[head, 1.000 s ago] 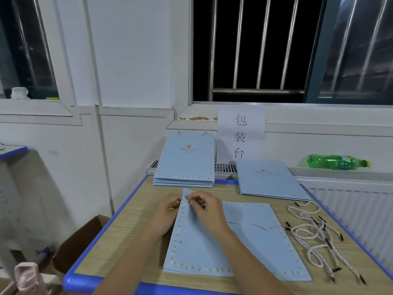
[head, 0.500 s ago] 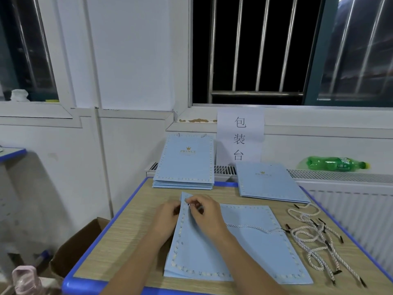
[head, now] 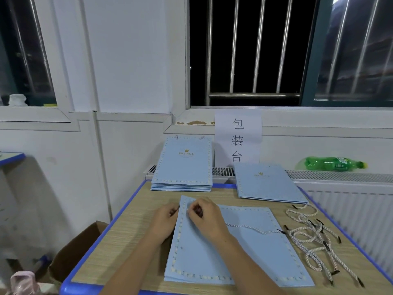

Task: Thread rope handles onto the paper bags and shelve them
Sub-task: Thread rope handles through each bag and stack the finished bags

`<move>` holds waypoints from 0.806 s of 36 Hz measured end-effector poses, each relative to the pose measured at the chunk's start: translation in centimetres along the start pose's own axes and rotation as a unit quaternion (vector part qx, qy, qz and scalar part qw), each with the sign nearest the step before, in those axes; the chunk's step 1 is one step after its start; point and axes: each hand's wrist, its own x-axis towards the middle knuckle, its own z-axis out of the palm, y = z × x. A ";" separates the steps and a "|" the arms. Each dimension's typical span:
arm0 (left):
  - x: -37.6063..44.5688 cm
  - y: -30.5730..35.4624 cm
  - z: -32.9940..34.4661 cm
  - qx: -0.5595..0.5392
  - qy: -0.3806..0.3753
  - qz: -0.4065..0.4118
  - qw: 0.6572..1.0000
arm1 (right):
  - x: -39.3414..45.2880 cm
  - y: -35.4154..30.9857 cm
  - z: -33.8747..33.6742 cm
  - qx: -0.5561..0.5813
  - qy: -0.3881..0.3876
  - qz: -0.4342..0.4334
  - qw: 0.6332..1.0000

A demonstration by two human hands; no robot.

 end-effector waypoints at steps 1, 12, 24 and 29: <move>0.1 0.0 -0.1 -0.012 -0.005 -0.010 1.000 | 0.0 0.0 0.0 -0.004 -0.004 -0.002 1.000; -0.4 1.3 -1.0 -0.092 -0.046 -0.104 0.989 | -0.1 0.0 0.0 -0.029 -0.027 0.002 0.999; 0.2 0.3 -0.2 -0.029 -0.044 -0.033 0.998 | -0.2 -1.0 -0.3 0.145 0.028 0.065 0.987; 0.2 0.3 -0.1 -0.026 -0.039 -0.021 0.999 | -0.2 -1.2 -0.6 0.178 0.023 0.073 0.981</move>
